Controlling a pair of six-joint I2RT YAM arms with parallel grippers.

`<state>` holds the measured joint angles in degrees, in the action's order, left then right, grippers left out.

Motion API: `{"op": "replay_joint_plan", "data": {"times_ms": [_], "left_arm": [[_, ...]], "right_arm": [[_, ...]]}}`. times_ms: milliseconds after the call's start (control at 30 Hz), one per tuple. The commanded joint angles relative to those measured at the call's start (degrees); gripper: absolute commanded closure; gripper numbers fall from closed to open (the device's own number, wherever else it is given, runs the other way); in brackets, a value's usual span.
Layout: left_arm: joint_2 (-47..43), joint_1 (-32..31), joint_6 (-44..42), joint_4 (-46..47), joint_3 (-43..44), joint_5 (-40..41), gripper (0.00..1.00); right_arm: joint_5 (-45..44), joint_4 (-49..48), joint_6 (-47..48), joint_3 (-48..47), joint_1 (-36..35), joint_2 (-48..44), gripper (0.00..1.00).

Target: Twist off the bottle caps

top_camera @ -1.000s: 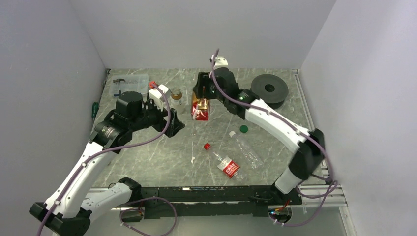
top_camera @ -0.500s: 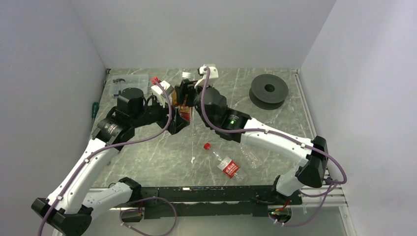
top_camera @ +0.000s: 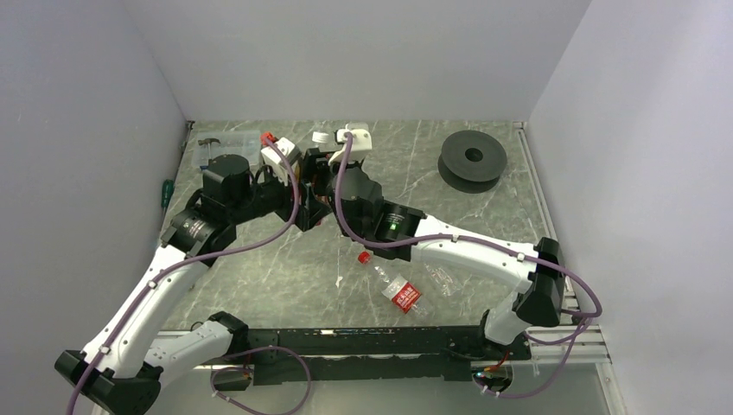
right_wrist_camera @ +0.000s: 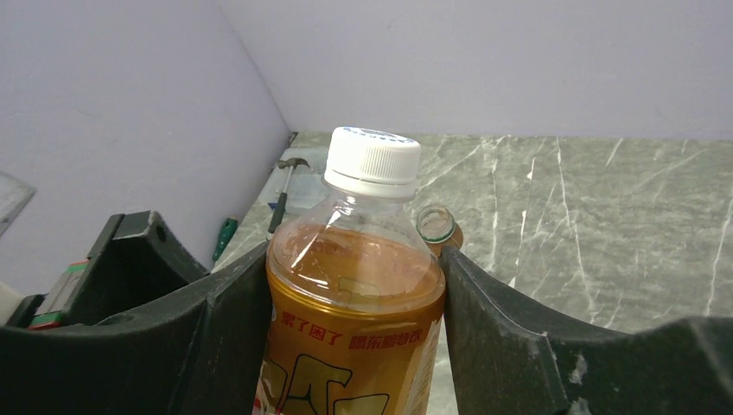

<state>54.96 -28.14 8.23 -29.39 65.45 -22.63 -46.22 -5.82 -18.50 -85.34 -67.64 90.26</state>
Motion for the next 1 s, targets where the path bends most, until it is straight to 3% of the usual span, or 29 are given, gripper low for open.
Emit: {"op": "replay_joint_plan", "data": {"times_ms": [0, 167, 233, 467, 600, 800, 967], "left_arm": [[-0.8, -0.2, -0.9, 5.7, -1.2, -1.2, 0.01], [-1.0, -0.2, -4.2, 6.4, -2.1, -1.2, 0.01], [-0.5, -0.2, -4.8, 5.9, -1.6, -2.1, 0.11], [-0.7, -0.2, -6.4, 4.8, -1.3, -5.0, 0.48], [-1.2, -0.2, -7.4, 4.1, -1.3, -6.5, 0.50], [-1.8, -0.2, -10.0, 3.0, -1.9, -9.2, 0.44], [-3.6, -0.2, -11.6, 4.2, -3.7, -10.3, 0.44]], "right_arm": [[-0.5, -2.2, -1.3, -2.2, -1.5, -0.6, 0.43], [0.7, -1.3, -2.9, -1.0, -1.9, -2.6, 0.43], [1.5, -0.3, -3.8, -0.6, -1.9, -3.3, 0.43], [4.7, 4.1, -6.2, 0.5, -1.3, -7.4, 0.27], [11.1, 8.0, -8.9, 0.0, 1.3, -9.8, 0.19], [25.8, 10.4, -12.0, 0.5, 8.6, -14.7, 0.07], [32.2, 10.9, -12.0, 1.4, 13.0, -18.9, 0.03]]}}
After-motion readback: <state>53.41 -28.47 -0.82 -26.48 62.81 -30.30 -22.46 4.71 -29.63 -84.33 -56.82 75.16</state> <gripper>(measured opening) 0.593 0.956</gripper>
